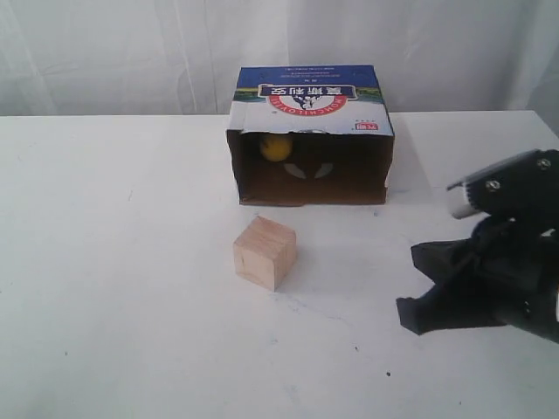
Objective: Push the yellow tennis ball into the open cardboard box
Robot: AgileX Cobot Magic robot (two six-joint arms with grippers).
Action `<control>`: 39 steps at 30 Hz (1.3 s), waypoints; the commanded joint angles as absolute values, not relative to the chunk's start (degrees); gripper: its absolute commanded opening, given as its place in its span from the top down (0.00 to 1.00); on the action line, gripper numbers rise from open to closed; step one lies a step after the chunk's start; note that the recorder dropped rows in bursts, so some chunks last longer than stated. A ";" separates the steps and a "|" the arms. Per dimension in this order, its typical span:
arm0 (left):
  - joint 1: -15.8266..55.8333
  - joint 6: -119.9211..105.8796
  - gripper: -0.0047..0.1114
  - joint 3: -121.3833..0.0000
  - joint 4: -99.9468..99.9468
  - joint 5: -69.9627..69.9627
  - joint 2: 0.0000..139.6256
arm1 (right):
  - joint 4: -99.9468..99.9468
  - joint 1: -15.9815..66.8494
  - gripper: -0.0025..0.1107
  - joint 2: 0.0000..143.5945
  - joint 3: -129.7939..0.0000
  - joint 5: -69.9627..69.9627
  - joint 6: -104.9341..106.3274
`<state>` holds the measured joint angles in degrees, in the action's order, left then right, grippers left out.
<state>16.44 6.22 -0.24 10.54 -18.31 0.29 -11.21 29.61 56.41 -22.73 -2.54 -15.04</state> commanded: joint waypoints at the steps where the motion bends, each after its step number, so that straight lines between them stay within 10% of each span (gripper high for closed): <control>1: 16.73 6.09 0.96 0.00 10.73 -18.90 0.00 | -10.07 29.08 0.98 48.49 -17.47 -1.21 -15.32; 39: 16.73 6.09 0.96 0.00 10.73 -18.90 0.00 | -3.28 16.47 0.98 1.11 0.00 -18.93 -15.32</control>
<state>16.44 6.22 -0.24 10.54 -18.31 0.29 -1.42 16.96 2.31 -0.28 -18.98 -15.24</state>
